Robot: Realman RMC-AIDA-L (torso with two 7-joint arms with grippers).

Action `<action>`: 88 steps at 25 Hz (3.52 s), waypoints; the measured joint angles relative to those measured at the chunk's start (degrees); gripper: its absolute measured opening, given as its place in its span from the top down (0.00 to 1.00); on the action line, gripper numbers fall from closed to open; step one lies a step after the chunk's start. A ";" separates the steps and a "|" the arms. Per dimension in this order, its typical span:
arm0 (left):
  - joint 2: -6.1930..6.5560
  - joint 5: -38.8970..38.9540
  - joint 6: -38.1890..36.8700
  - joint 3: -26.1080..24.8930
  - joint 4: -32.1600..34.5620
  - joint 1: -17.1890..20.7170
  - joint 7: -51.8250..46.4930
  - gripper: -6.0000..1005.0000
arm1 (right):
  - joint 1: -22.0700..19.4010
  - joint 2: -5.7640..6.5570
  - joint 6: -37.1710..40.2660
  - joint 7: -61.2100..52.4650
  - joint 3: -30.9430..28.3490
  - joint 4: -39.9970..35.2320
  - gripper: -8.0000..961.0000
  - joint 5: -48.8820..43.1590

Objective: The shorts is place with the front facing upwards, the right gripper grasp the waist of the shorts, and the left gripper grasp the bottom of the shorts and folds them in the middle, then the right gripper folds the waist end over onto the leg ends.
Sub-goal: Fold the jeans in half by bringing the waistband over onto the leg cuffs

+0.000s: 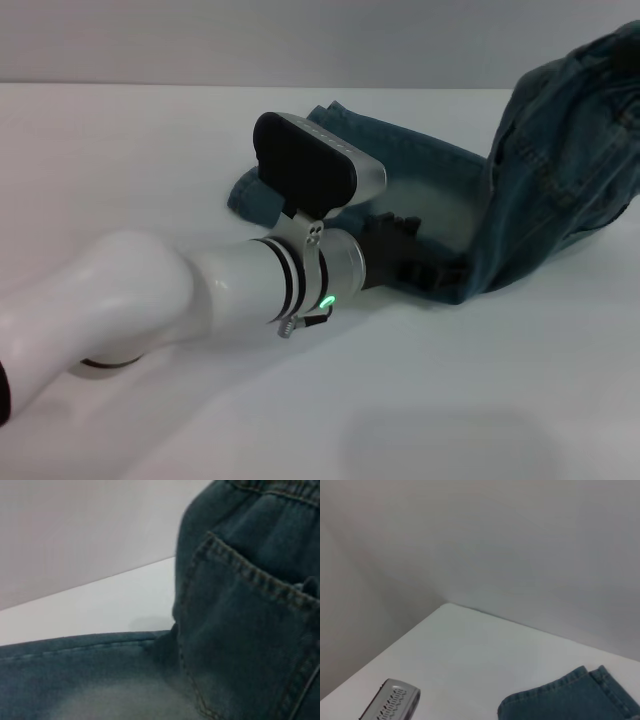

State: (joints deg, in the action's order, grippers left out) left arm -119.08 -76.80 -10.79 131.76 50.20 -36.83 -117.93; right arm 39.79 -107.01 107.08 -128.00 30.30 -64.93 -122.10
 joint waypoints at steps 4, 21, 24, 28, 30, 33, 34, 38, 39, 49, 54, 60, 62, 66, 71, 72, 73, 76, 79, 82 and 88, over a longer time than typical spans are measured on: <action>0.00 0.20 -0.32 0.57 0.78 0.55 -0.09 0.19 | 0.82 0.00 -0.87 0.11 1.45 1.38 0.98 0.10; 0.00 3.86 -2.13 3.26 1.85 0.99 0.33 0.19 | 4.00 -0.21 -3.17 0.35 3.37 5.10 0.98 0.28; 0.00 3.91 -2.14 3.67 2.18 0.99 0.34 0.19 | 4.19 -0.27 -3.19 0.36 3.63 5.31 0.98 0.31; 0.00 3.96 -2.59 3.79 2.63 1.07 0.34 0.19 | 4.31 -0.30 -3.23 0.37 3.87 5.34 0.98 0.32; -0.01 4.02 -2.80 4.00 2.98 1.09 0.34 0.19 | 4.46 -0.30 -3.35 0.38 3.93 5.39 0.98 0.29; 0.00 4.65 -2.82 4.75 3.58 1.09 0.34 0.19 | 4.68 -0.28 -3.44 0.38 4.05 5.45 0.98 0.22; 0.00 4.96 -2.79 5.11 3.79 1.08 0.34 0.19 | 4.78 -0.26 -3.47 0.38 4.08 5.47 0.98 0.21; 0.00 5.91 -2.72 6.28 4.42 1.02 0.34 0.19 | 5.13 -0.15 -3.54 0.38 4.66 5.55 0.98 0.18; -0.01 6.11 -2.64 6.49 4.60 1.02 0.34 0.19 | 5.18 -0.14 -3.55 0.38 5.01 5.58 0.98 0.17; 0.40 6.23 -5.20 2.19 4.56 3.29 0.90 0.19 | 4.84 -0.07 -3.64 1.00 6.26 7.15 0.98 0.14; 0.49 6.26 -13.80 -4.96 4.55 6.25 4.46 0.19 | 4.71 0.01 -4.35 1.62 6.26 8.39 0.98 0.01; 0.68 12.49 -41.29 -22.82 -0.54 9.64 11.84 0.19 | 4.61 0.31 -5.71 2.67 6.35 10.34 0.98 -0.68; 0.72 15.13 -46.30 -27.78 -3.91 9.95 14.22 0.19 | 4.65 0.29 -5.93 3.06 6.42 10.76 0.98 -0.69; 0.77 17.37 -49.63 -35.89 -8.53 10.27 18.90 0.19 | 5.08 -0.16 -6.03 4.01 6.81 11.29 0.98 -0.69; 0.66 18.00 -49.45 -45.51 -13.03 10.45 27.58 0.19 | 5.48 -1.57 -7.68 5.82 9.62 11.36 0.98 -0.52; 0.64 18.43 -49.43 -46.21 -13.49 10.46 28.76 0.19 | 5.66 -2.12 -8.25 6.42 10.20 11.38 0.97 -0.53; 0.57 19.38 -49.42 -47.52 -14.67 10.48 30.81 0.19 | 5.87 -2.70 -8.78 7.15 10.81 11.40 0.97 -0.56; 0.64 23.45 -49.38 -49.04 -17.91 10.32 36.29 0.19 | 6.46 -4.32 -10.41 9.40 12.76 11.44 0.96 -0.71; 0.76 25.54 -49.34 -49.38 -19.92 10.06 39.24 0.19 | 7.18 -5.67 -12.47 10.93 15.26 11.34 0.95 -0.72; 0.77 25.71 -48.99 -49.38 -20.48 9.96 40.36 0.19 | 7.87 -6.46 -14.70 11.66 18.65 11.40 0.94 -0.72; 0.62 25.78 -48.59 -49.26 -21.28 9.68 41.35 0.19 | 8.33 -8.27 -19.34 14.50 24.06 12.08 0.93 -0.77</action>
State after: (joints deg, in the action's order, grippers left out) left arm -118.46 -51.02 -59.38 82.51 28.92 -27.14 -76.59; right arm 48.11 -115.29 87.74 -113.49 54.37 -52.85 -122.87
